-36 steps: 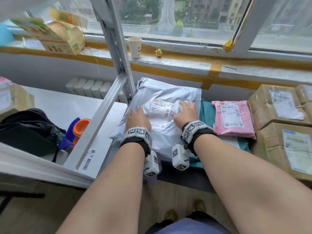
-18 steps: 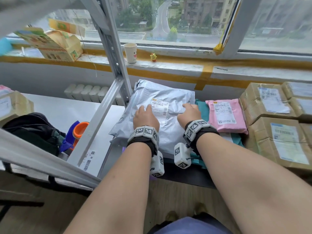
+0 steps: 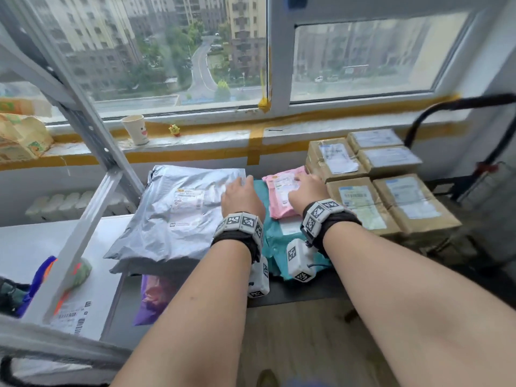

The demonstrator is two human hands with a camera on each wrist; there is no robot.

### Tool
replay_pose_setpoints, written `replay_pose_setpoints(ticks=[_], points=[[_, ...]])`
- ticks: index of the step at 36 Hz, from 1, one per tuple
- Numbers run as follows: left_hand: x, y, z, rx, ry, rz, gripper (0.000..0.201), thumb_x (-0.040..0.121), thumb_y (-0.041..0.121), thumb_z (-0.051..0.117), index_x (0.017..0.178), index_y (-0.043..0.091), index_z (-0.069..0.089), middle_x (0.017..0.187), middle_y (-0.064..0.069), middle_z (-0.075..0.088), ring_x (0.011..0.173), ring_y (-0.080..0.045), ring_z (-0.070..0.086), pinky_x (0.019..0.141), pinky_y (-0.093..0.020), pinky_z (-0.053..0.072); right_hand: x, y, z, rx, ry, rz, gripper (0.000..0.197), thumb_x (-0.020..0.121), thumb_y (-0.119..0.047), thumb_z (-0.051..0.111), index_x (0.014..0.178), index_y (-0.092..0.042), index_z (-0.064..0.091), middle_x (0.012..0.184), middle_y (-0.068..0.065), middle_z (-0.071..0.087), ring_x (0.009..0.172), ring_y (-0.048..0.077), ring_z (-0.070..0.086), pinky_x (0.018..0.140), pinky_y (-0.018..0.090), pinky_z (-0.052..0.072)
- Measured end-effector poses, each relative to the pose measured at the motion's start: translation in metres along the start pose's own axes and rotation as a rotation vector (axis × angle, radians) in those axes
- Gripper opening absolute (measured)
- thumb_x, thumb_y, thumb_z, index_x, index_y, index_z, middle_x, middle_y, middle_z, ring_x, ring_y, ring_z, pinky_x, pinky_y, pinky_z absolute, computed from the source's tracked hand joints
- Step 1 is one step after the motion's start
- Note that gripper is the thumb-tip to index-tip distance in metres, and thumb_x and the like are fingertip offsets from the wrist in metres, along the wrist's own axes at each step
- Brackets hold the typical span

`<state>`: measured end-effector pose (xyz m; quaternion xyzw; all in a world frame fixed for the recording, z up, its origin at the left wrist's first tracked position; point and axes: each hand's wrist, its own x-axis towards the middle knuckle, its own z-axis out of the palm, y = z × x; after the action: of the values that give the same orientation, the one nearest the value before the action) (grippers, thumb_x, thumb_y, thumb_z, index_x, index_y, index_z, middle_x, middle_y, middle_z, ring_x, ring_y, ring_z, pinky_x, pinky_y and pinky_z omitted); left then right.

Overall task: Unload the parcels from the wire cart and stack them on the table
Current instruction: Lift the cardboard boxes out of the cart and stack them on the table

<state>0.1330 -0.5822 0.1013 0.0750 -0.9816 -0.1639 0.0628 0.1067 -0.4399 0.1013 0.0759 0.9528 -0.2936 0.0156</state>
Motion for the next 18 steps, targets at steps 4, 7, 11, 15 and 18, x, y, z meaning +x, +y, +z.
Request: replay_pose_setpoints(ticks=[4,7,11,15,18], points=[[-0.015,0.062,0.011,0.023,-0.032,0.107,0.061,0.087,0.014,0.049,0.146,0.019,0.033,0.149,-0.009,0.034,0.136,-0.026,0.031,0.113,-0.038,0.027,-0.011,0.050,-0.050,-0.005,0.112,0.034,0.043,0.086,-0.019,0.046,0.128,-0.018,0.057,0.132,0.014,0.050,0.120,0.033,0.049,0.099,0.037,0.044],[-0.037,0.112,0.025,0.001,-0.067,0.156,0.059,0.087,0.018,0.051,0.144,0.020,0.034,0.147,-0.008,0.037,0.135,-0.026,0.034,0.111,-0.039,0.027,-0.027,0.098,-0.086,-0.021,0.121,0.090,0.047,0.087,-0.017,0.045,0.133,-0.017,0.052,0.136,0.012,0.045,0.123,0.031,0.046,0.102,0.039,0.042],[-0.080,0.178,0.050,-0.019,-0.095,0.229,0.053,0.086,0.013,0.047,0.138,0.021,0.041,0.140,-0.007,0.043,0.126,-0.027,0.042,0.106,-0.040,0.032,-0.054,0.168,-0.126,-0.047,0.157,0.155,0.045,0.089,-0.024,0.050,0.134,-0.020,0.050,0.137,0.010,0.041,0.125,0.030,0.044,0.101,0.039,0.041],[-0.127,0.246,0.072,-0.103,-0.130,0.281,0.052,0.088,0.016,0.045,0.139,0.022,0.041,0.143,-0.005,0.041,0.130,-0.025,0.040,0.107,-0.038,0.032,-0.088,0.241,-0.163,-0.056,0.202,0.240,0.044,0.087,-0.021,0.049,0.131,-0.020,0.052,0.133,0.011,0.043,0.122,0.032,0.045,0.100,0.039,0.042],[-0.159,0.294,0.087,-0.205,-0.188,0.303,0.052,0.090,0.011,0.044,0.141,0.018,0.040,0.144,-0.007,0.040,0.132,-0.027,0.038,0.110,-0.039,0.032,-0.109,0.293,-0.187,-0.053,0.239,0.322,0.045,0.087,-0.017,0.049,0.131,-0.022,0.054,0.135,0.010,0.043,0.122,0.032,0.047,0.099,0.040,0.044]])
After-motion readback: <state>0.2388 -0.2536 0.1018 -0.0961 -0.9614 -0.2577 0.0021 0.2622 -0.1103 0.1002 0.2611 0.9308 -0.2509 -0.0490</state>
